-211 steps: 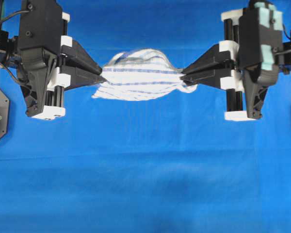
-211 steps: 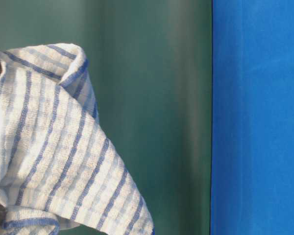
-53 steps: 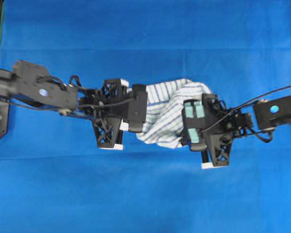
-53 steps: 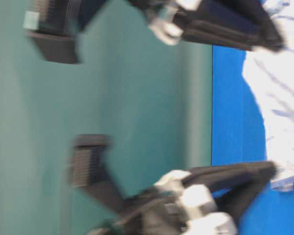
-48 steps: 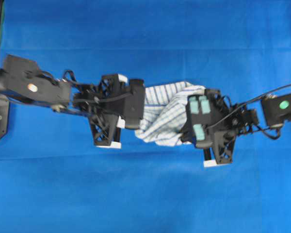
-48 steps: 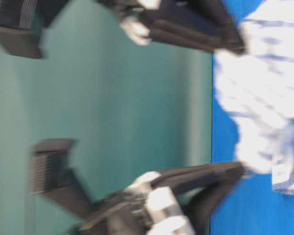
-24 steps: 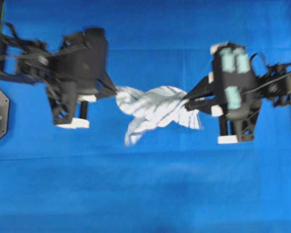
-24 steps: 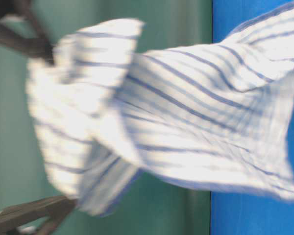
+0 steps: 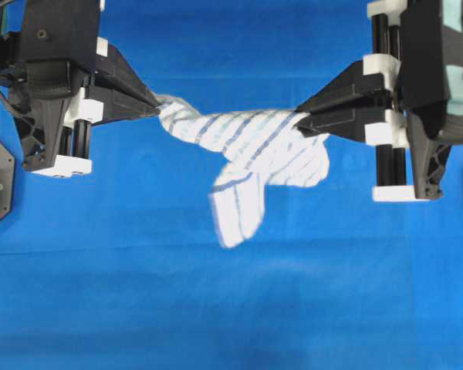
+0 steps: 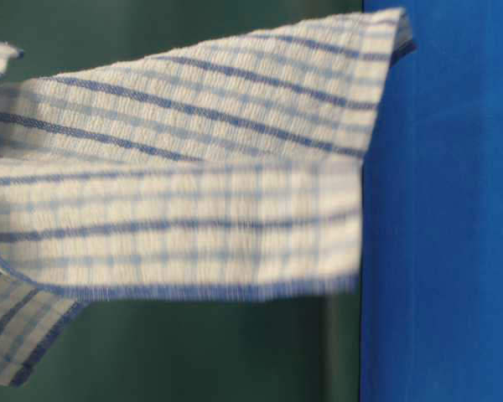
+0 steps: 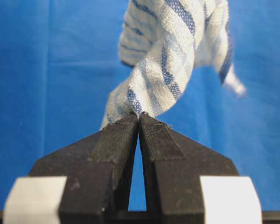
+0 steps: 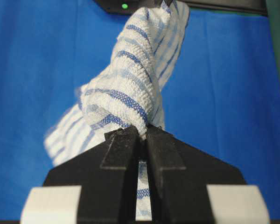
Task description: Lift the towel with both arms.
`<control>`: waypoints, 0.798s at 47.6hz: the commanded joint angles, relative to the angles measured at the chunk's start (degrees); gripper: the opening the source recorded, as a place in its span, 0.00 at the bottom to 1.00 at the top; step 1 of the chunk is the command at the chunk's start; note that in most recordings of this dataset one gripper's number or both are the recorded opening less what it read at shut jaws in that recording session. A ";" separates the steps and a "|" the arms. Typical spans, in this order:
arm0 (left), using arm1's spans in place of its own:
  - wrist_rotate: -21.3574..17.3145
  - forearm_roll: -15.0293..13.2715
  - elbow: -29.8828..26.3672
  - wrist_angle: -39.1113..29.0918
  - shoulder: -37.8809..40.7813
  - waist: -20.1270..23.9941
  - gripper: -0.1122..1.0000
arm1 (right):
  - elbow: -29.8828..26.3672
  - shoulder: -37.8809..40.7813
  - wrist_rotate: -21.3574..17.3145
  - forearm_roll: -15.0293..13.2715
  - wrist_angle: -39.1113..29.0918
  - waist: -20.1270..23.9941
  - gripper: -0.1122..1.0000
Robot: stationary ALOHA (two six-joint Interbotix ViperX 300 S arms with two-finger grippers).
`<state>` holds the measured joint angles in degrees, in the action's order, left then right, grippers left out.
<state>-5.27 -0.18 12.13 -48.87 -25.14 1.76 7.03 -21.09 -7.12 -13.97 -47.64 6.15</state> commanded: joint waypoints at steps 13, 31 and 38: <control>-1.05 0.09 -1.32 1.58 -0.44 -0.09 0.11 | -1.67 0.79 0.44 -0.35 0.00 -0.09 0.15; -1.14 -0.26 0.53 2.29 -2.02 -0.26 0.38 | -1.67 2.37 -0.53 -1.14 0.00 -1.58 0.66; -0.97 -0.26 1.93 2.64 -3.43 -0.26 0.78 | -1.67 2.46 -0.53 -1.23 0.00 -1.67 0.70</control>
<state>-6.42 -0.26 14.33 -46.93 -27.33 1.58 6.94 -18.28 -7.73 -14.94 -47.90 4.48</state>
